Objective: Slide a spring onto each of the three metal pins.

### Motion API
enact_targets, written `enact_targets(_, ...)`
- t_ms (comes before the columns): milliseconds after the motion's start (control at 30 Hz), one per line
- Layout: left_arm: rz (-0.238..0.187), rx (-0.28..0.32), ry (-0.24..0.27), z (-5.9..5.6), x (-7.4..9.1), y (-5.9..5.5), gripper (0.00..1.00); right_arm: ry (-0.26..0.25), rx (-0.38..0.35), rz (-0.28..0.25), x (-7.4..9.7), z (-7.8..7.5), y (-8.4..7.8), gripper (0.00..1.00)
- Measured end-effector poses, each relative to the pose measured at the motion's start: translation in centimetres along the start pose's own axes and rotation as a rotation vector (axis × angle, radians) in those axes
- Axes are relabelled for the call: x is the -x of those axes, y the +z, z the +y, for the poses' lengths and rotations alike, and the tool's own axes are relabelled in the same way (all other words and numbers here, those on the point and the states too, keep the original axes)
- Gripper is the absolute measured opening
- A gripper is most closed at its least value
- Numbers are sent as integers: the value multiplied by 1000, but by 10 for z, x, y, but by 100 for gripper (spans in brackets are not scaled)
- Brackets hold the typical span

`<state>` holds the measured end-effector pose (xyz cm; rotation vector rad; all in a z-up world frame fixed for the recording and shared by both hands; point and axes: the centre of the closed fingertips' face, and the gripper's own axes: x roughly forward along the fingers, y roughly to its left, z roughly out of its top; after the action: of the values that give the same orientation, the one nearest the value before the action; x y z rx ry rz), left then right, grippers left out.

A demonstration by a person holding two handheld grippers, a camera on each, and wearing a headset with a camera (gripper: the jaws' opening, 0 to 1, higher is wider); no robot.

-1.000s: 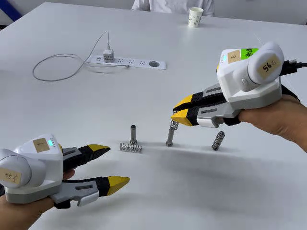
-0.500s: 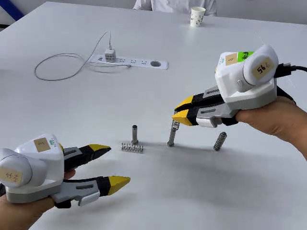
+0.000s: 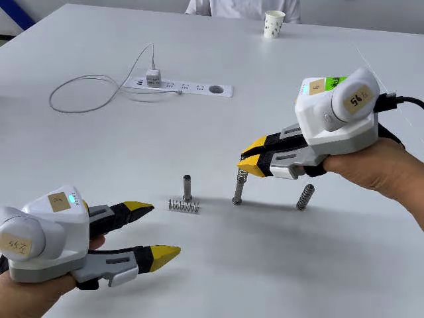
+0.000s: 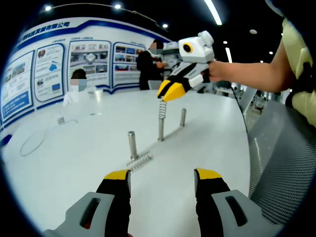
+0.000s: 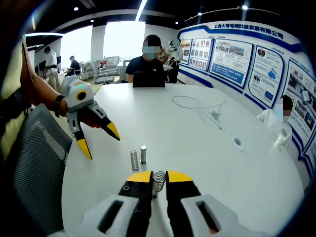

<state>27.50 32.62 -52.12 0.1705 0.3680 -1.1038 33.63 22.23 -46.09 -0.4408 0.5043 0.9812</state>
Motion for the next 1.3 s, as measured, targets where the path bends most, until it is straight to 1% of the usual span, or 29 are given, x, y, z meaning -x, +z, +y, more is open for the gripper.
enact_targets(200, 3, 1, 0, -1, 1, -1, 53, 3, -6, 3, -2, 0, -3, 11)
enact_targets(933, 5, 5, 2, 0, 0, -3, 52, 2, -42, 25, -16, 1, -22, 11)
enact_targets(1300, 7, 8, 2, 0, -1, -3, 52, 8, -42, 42, -24, 1, -30, 11)
